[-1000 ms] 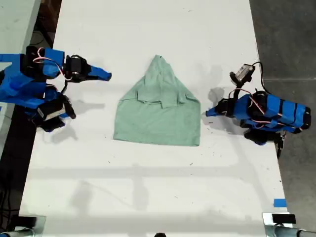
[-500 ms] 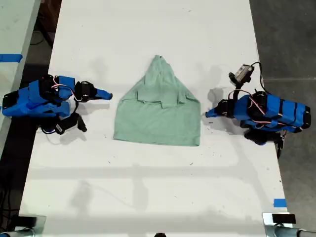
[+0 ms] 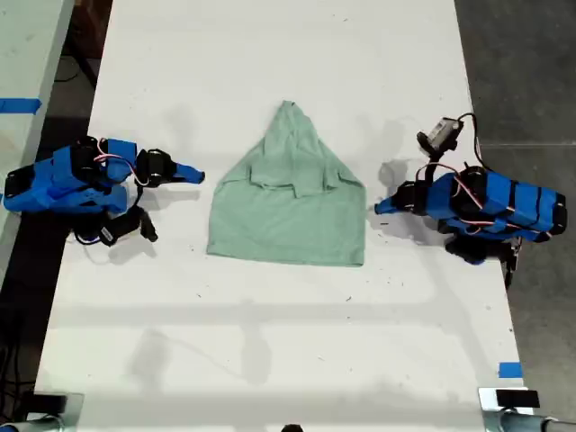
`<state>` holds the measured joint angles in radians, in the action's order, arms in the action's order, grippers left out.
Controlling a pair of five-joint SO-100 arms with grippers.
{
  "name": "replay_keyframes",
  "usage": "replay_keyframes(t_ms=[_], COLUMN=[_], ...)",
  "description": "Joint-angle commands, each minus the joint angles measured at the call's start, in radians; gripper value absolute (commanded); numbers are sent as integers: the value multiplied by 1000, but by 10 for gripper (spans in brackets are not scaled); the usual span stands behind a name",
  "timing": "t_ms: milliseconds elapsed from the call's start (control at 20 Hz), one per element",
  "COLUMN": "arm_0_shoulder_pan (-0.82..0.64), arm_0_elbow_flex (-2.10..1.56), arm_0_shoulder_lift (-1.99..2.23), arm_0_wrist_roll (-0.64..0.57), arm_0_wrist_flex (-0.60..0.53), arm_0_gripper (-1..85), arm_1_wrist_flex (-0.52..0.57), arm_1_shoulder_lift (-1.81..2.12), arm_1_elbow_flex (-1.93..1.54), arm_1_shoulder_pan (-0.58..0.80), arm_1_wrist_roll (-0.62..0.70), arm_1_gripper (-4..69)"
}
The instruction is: Fold t shirt
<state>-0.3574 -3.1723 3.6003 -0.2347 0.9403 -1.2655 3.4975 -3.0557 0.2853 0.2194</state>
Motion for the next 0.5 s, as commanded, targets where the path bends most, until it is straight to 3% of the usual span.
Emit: replay_keyframes(t_ms=[0, 450], arm_0_shoulder_pan=[-11, -9], arm_0_elbow_flex=[-6, -6], arm_0_shoulder_lift=[8, 8], arm_0_wrist_roll=[34, 38], arm_0_wrist_flex=[5, 5], arm_0_gripper=[-1, -1], arm_1_wrist_flex=[11, 11], arm_1_shoulder_lift=[15, 15], arm_1_elbow_flex=[-54, -54], arm_1_shoulder_pan=[-5, -6], arm_1_wrist_roll=[-6, -8], arm_1_gripper=[19, 19])
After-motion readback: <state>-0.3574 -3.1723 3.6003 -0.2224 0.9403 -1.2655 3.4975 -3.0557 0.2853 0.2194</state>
